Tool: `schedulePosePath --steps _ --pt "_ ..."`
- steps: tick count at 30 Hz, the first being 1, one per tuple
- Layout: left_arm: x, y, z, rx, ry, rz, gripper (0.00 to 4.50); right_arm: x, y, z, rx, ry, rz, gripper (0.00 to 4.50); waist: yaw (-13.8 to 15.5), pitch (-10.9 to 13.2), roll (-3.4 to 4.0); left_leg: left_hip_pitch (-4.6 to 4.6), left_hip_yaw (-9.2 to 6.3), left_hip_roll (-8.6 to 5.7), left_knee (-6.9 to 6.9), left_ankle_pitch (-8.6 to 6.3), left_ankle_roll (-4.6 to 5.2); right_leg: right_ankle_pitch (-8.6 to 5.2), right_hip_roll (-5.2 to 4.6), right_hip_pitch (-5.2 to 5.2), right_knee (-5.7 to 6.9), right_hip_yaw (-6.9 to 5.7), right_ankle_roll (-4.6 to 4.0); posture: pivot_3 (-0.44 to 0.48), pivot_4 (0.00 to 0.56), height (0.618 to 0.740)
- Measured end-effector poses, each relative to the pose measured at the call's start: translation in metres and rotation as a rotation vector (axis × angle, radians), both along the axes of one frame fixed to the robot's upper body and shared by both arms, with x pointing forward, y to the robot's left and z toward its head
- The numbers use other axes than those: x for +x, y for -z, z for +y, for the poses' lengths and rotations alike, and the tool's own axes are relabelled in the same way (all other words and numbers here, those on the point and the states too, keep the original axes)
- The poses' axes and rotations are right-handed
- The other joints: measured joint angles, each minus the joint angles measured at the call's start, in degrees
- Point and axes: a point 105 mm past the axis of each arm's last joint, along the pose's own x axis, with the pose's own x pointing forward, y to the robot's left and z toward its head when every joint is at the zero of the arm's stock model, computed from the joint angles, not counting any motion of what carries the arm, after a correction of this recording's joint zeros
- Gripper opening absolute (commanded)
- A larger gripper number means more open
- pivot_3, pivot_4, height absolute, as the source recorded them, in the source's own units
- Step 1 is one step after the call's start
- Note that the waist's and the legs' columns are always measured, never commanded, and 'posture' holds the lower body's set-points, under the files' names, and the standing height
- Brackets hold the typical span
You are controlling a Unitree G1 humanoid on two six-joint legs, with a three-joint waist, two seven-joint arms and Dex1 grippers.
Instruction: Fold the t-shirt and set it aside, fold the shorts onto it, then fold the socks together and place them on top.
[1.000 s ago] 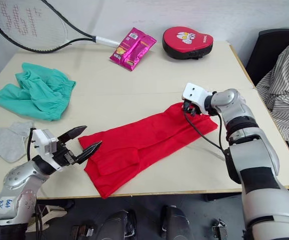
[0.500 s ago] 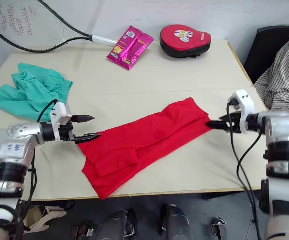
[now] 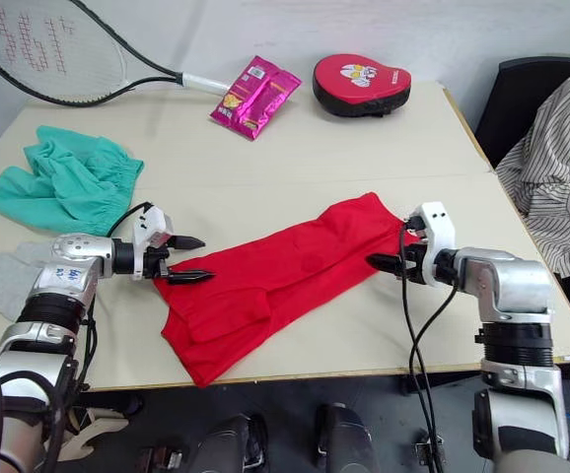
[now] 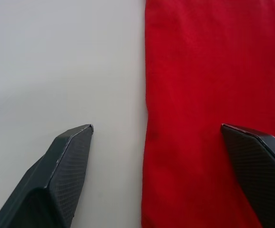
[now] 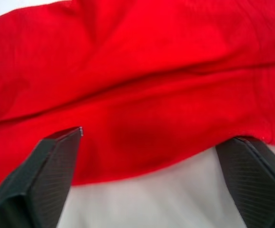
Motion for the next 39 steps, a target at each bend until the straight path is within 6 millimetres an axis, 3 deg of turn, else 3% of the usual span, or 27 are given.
schedulePosePath --steps 6,9,10,12,18,23,26,31,34,36,39 --pt "-0.006 0.002 0.0 -0.028 -0.028 0.028 1.77 0.009 0.002 0.003 -0.028 -0.013 -0.031 1.25 -0.3 0.0 -0.02 0.01 0.02 0.0 -0.01 0.01 -0.02 -0.01 0.02 -0.01 0.05 0.04 -0.01 0.0 0.15 0.74" --pt "-0.019 0.005 -0.001 -0.058 -0.029 0.051 0.86 0.012 0.003 0.006 -0.035 -0.033 -0.031 0.22 -0.7 0.0 -0.02 0.02 0.03 0.0 -0.02 0.04 -0.08 -0.02 0.02 -0.02 0.04 0.07 -0.01 0.0 0.15 0.74" --pt "-0.022 0.006 -0.003 -0.063 -0.027 0.059 0.55 0.012 0.003 0.006 -0.035 -0.036 -0.029 0.0 -0.7 0.0 -0.02 0.01 0.02 0.0 -0.02 0.04 -0.08 -0.02 0.02 -0.01 0.05 0.07 -0.01 0.0 0.15 0.74" --pt "-0.036 0.011 -0.005 -0.075 -0.021 0.082 0.02 0.018 0.001 0.009 -0.039 -0.063 -0.03 0.0 -1.1 0.0 -0.01 0.02 0.03 0.0 -0.03 0.03 -0.08 -0.02 0.02 -0.01 0.05 0.11 -0.01 0.0 0.15 0.74" --pt "-0.064 0.017 -0.011 -0.143 -0.143 0.031 0.02 0.058 -0.013 0.021 -0.128 -0.071 -0.115 0.0 -1.6 0.0 0.05 0.09 0.18 0.03 -0.07 0.06 -0.13 -0.02 0.02 -0.11 0.18 0.31 -0.02 0.0 0.15 0.74" --pt "-0.097 0.023 -0.01 -0.182 -0.273 0.021 0.02 0.089 -0.034 0.054 -0.17 -0.053 -0.237 0.0 -1.9 0.0 0.06 0.06 0.46 0.06 -0.18 0.26 -0.48 -0.05 0.07 -0.41 0.26 0.6 -0.05 0.0 0.15 0.74" --pt "-0.11 0.024 -0.017 -0.197 -0.303 0.034 0.02 0.096 -0.035 0.065 -0.191 -0.057 -0.269 0.0 -1.3 0.0 0.04 -0.02 0.47 0.06 -0.13 0.25 -0.46 -0.05 0.08 -0.48 0.25 0.66 -0.05 0.0 0.15 0.74" --pt "-0.114 0.017 -0.02 -0.249 -0.435 -0.015 0.02 0.098 -0.027 0.08 -0.208 -0.066 -0.293 0.0 -1.1 0.0 0.04 -0.04 0.49 0.02 -0.07 0.2 -0.36 -0.02 0.07 -0.47 0.26 0.78 0.0 0.0 0.15 0.74" --pt "-0.12 0.02 -0.022 -0.274 -0.494 -0.003 0.69 0.098 -0.026 0.08 -0.201 -0.072 -0.292 0.2 -1.2 0.0 0.04 -0.04 0.49 0.03 -0.11 0.2 -0.37 -0.02 0.09 -0.5 0.26 0.77 -0.01 0.0 0.15 0.74" --pt "-0.121 0.02 -0.023 -0.283 -0.497 0.004 1.23 0.096 -0.026 0.079 -0.191 -0.095 -0.284 0.62 -1.2 0.0 0.04 -0.04 0.49 0.04 -0.11 0.2 -0.37 -0.02 0.1 -0.5 0.26 0.77 -0.01 0.0 0.15 0.74" --pt "-0.121 0.017 -0.018 -0.258 -0.481 0.028 2.18 0.092 -0.03 0.069 -0.221 -0.16 -0.275 1.64 -1.2 0.0 0.05 -0.06 0.49 0.03 -0.1 0.18 -0.35 -0.02 0.1 -0.54 0.27 0.77 -0.01 0.0 0.15 0.74"
